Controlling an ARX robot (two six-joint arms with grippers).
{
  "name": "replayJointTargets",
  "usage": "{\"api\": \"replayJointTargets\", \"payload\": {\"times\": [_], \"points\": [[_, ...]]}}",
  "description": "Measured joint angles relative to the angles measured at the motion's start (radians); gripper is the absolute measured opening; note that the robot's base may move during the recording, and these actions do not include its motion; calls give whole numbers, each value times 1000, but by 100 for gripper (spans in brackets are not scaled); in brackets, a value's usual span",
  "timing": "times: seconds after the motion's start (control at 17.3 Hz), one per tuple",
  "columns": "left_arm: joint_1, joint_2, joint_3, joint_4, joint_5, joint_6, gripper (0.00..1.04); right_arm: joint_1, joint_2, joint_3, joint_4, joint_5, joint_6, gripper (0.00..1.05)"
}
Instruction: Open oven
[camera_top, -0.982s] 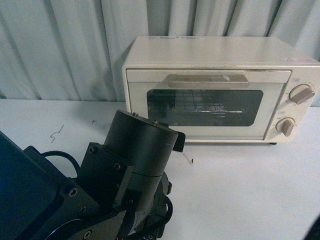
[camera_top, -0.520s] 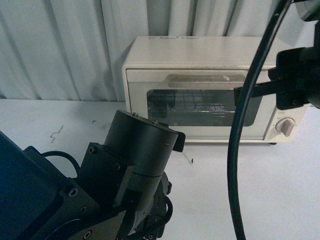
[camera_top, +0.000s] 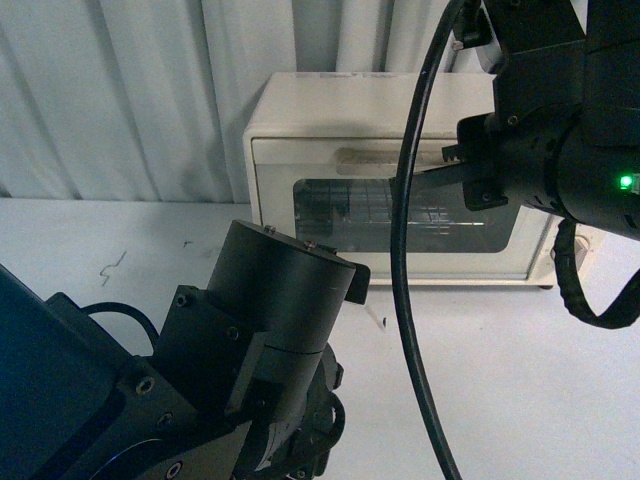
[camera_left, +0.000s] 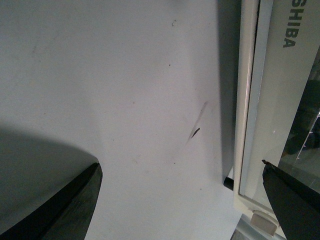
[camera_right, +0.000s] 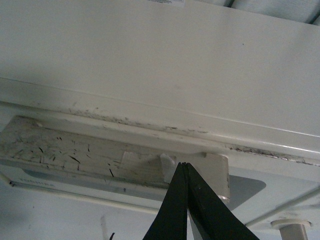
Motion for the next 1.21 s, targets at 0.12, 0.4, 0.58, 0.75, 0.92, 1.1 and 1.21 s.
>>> {"api": "replayJointTargets", "payload": {"times": [0.12, 0.4, 0.58, 0.75, 0.92, 1.1, 1.21], "points": [[0, 0, 0, 0, 0, 0, 98, 10, 19, 30, -1, 0, -3, 2], [0, 0, 0, 0, 0, 0, 98, 15, 44, 51, -4, 1, -5, 2], [0, 0, 0, 0, 0, 0, 98, 21, 45, 53, -4, 9, -4, 2], [0, 0, 0, 0, 0, 0, 98, 21, 45, 52, -2, 11, -3, 2], [0, 0, 0, 0, 0, 0, 98, 21, 44, 21, 32, 11, 23, 2], [0, 0, 0, 0, 0, 0, 98, 22, 24, -35, 65, 6, 60, 2], [0, 0, 0, 0, 0, 0, 98, 23, 4, -76, 88, -3, 81, 2]]}}
